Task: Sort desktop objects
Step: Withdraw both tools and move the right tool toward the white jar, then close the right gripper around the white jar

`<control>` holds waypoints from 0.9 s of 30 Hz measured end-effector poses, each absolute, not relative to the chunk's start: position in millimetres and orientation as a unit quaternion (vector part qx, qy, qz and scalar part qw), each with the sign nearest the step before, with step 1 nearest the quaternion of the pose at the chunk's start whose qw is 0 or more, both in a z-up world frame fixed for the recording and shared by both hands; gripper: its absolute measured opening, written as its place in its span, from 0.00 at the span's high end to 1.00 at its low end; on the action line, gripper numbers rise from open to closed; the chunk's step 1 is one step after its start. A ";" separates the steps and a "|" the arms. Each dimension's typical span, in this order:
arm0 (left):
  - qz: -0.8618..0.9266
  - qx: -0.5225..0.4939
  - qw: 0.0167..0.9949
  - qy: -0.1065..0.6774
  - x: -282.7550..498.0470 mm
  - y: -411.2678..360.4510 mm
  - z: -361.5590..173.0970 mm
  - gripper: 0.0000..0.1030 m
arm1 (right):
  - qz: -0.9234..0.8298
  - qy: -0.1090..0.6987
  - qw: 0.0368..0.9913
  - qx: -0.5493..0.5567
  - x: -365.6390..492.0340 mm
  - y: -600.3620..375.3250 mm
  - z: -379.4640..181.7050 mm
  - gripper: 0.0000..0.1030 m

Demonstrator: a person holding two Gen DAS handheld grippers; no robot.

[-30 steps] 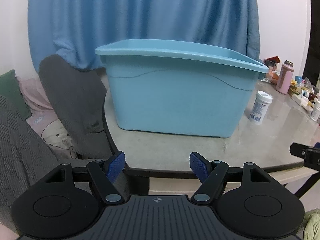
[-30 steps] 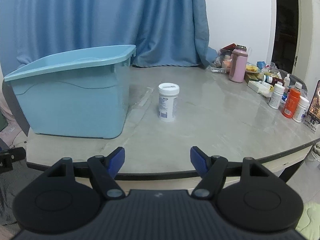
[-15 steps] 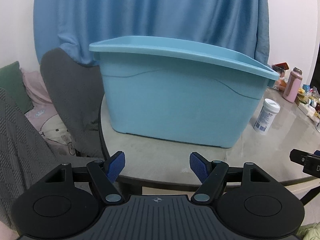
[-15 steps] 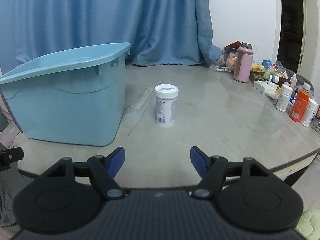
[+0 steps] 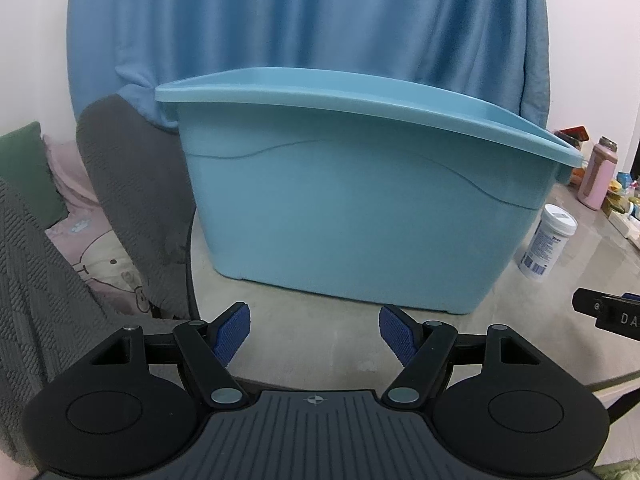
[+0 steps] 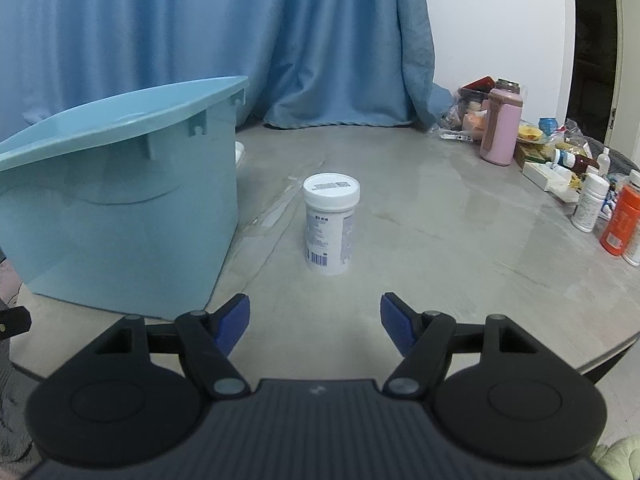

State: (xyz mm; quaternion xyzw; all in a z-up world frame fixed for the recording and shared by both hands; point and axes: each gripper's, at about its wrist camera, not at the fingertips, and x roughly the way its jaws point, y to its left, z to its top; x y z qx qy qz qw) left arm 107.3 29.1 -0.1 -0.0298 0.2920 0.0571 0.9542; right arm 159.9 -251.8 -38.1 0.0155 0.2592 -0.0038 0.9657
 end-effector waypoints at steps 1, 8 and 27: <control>0.058 -0.031 0.954 0.292 109.5 29.4 -0.7 0.28 | -0.003 0.260 0.965 0.016 163.7 -252.4 -38.8 0.30; 0.065 -0.032 0.953 0.295 118.4 31.2 -5.1 0.28 | -0.001 0.267 0.964 0.015 192.6 -253.1 -43.3 0.30; 0.066 -0.034 0.950 0.303 141.9 30.6 -11.9 0.28 | 0.001 0.281 0.960 0.009 247.0 -256.4 -55.2 0.29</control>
